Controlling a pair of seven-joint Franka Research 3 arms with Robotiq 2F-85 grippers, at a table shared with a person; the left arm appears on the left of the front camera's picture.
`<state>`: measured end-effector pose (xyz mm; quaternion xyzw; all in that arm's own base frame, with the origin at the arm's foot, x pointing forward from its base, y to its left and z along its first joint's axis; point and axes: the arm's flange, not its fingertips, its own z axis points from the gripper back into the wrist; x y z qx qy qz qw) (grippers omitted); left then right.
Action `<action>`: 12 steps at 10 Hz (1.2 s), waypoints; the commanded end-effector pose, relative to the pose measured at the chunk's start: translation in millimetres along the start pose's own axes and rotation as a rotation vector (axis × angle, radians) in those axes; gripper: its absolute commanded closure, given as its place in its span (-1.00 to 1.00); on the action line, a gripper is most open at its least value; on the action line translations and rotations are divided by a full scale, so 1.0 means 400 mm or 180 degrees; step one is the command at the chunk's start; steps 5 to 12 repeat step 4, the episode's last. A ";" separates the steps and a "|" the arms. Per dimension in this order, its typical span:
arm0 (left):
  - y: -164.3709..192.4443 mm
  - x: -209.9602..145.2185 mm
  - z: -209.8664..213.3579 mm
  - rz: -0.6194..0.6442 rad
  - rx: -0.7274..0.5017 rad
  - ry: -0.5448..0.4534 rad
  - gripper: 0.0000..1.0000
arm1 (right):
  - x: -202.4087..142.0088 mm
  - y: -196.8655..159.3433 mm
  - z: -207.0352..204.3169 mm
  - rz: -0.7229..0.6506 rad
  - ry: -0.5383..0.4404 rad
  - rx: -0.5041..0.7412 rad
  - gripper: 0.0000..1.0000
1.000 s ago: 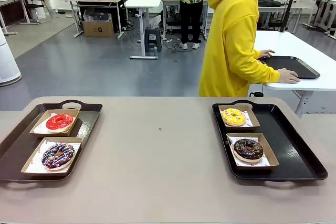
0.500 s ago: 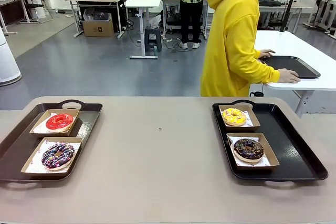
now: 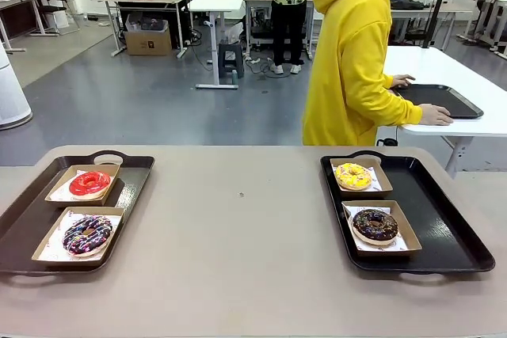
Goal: Individually package the donuts and arrange them on the tray.
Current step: Place the picked Paper togo box on the Handle tray.
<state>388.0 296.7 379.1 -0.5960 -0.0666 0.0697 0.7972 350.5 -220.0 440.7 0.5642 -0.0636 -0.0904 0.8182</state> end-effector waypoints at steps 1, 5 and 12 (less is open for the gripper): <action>-0.004 -0.008 0.002 0.0003 0.0006 -0.0016 -1.00 | -0.004 0.005 -0.001 0.0011 0.0002 0.0013 -1.00; -0.004 -0.008 0.002 0.0003 0.0006 -0.0016 -1.00 | -0.004 0.005 -0.001 0.0011 0.0002 0.0013 -1.00; -0.004 -0.008 0.002 0.0003 0.0006 -0.0016 -1.00 | -0.004 0.005 -0.001 0.0011 0.0002 0.0013 -1.00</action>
